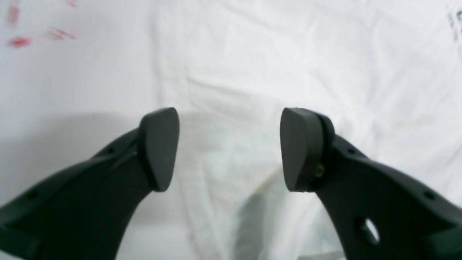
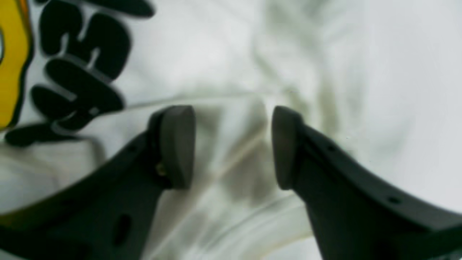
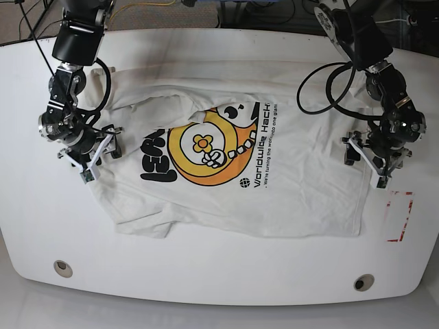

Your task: Layout the t-shirt on the table in an organized manner, then fold the t-shirt properly

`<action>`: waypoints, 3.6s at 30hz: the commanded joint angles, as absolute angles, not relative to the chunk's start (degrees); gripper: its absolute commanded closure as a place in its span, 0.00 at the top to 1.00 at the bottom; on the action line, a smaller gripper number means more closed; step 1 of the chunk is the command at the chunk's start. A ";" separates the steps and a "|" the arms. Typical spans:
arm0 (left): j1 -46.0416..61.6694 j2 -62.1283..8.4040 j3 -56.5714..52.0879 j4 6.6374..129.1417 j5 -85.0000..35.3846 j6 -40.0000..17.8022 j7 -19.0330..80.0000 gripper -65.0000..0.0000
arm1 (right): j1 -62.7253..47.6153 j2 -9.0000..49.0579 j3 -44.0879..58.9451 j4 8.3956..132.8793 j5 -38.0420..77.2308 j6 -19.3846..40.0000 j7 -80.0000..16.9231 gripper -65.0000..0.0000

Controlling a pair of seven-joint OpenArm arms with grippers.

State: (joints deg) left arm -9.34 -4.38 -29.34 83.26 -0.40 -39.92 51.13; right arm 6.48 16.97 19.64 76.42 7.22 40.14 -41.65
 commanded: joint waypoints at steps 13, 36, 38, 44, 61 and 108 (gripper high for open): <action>-11.38 -8.66 -25.98 70.81 -1.36 -36.97 43.38 0.63 | 9.98 18.68 20.09 68.09 7.34 40.00 -35.82 0.27; -13.49 -8.57 -25.89 72.04 -1.63 -37.32 43.65 0.63 | 22.99 21.05 19.74 61.76 -0.31 40.00 -34.77 0.40; -13.49 -8.57 -25.89 73.19 -1.63 -37.41 43.65 0.63 | 22.64 20.70 19.74 66.15 -0.22 40.00 -38.55 0.50; -13.05 -8.57 -25.89 77.05 -1.71 -37.41 44.97 0.63 | 17.54 16.66 19.82 83.21 -0.22 40.00 -49.80 0.74; -9.71 -8.75 -26.15 90.51 -1.71 -37.41 48.22 0.63 | 2.24 2.95 19.74 103.43 -0.22 40.00 -57.45 0.75; -7.25 -8.66 -25.98 92.97 -1.63 -37.49 48.31 0.63 | 4.70 2.33 19.74 88.13 -0.22 40.00 -44.70 0.05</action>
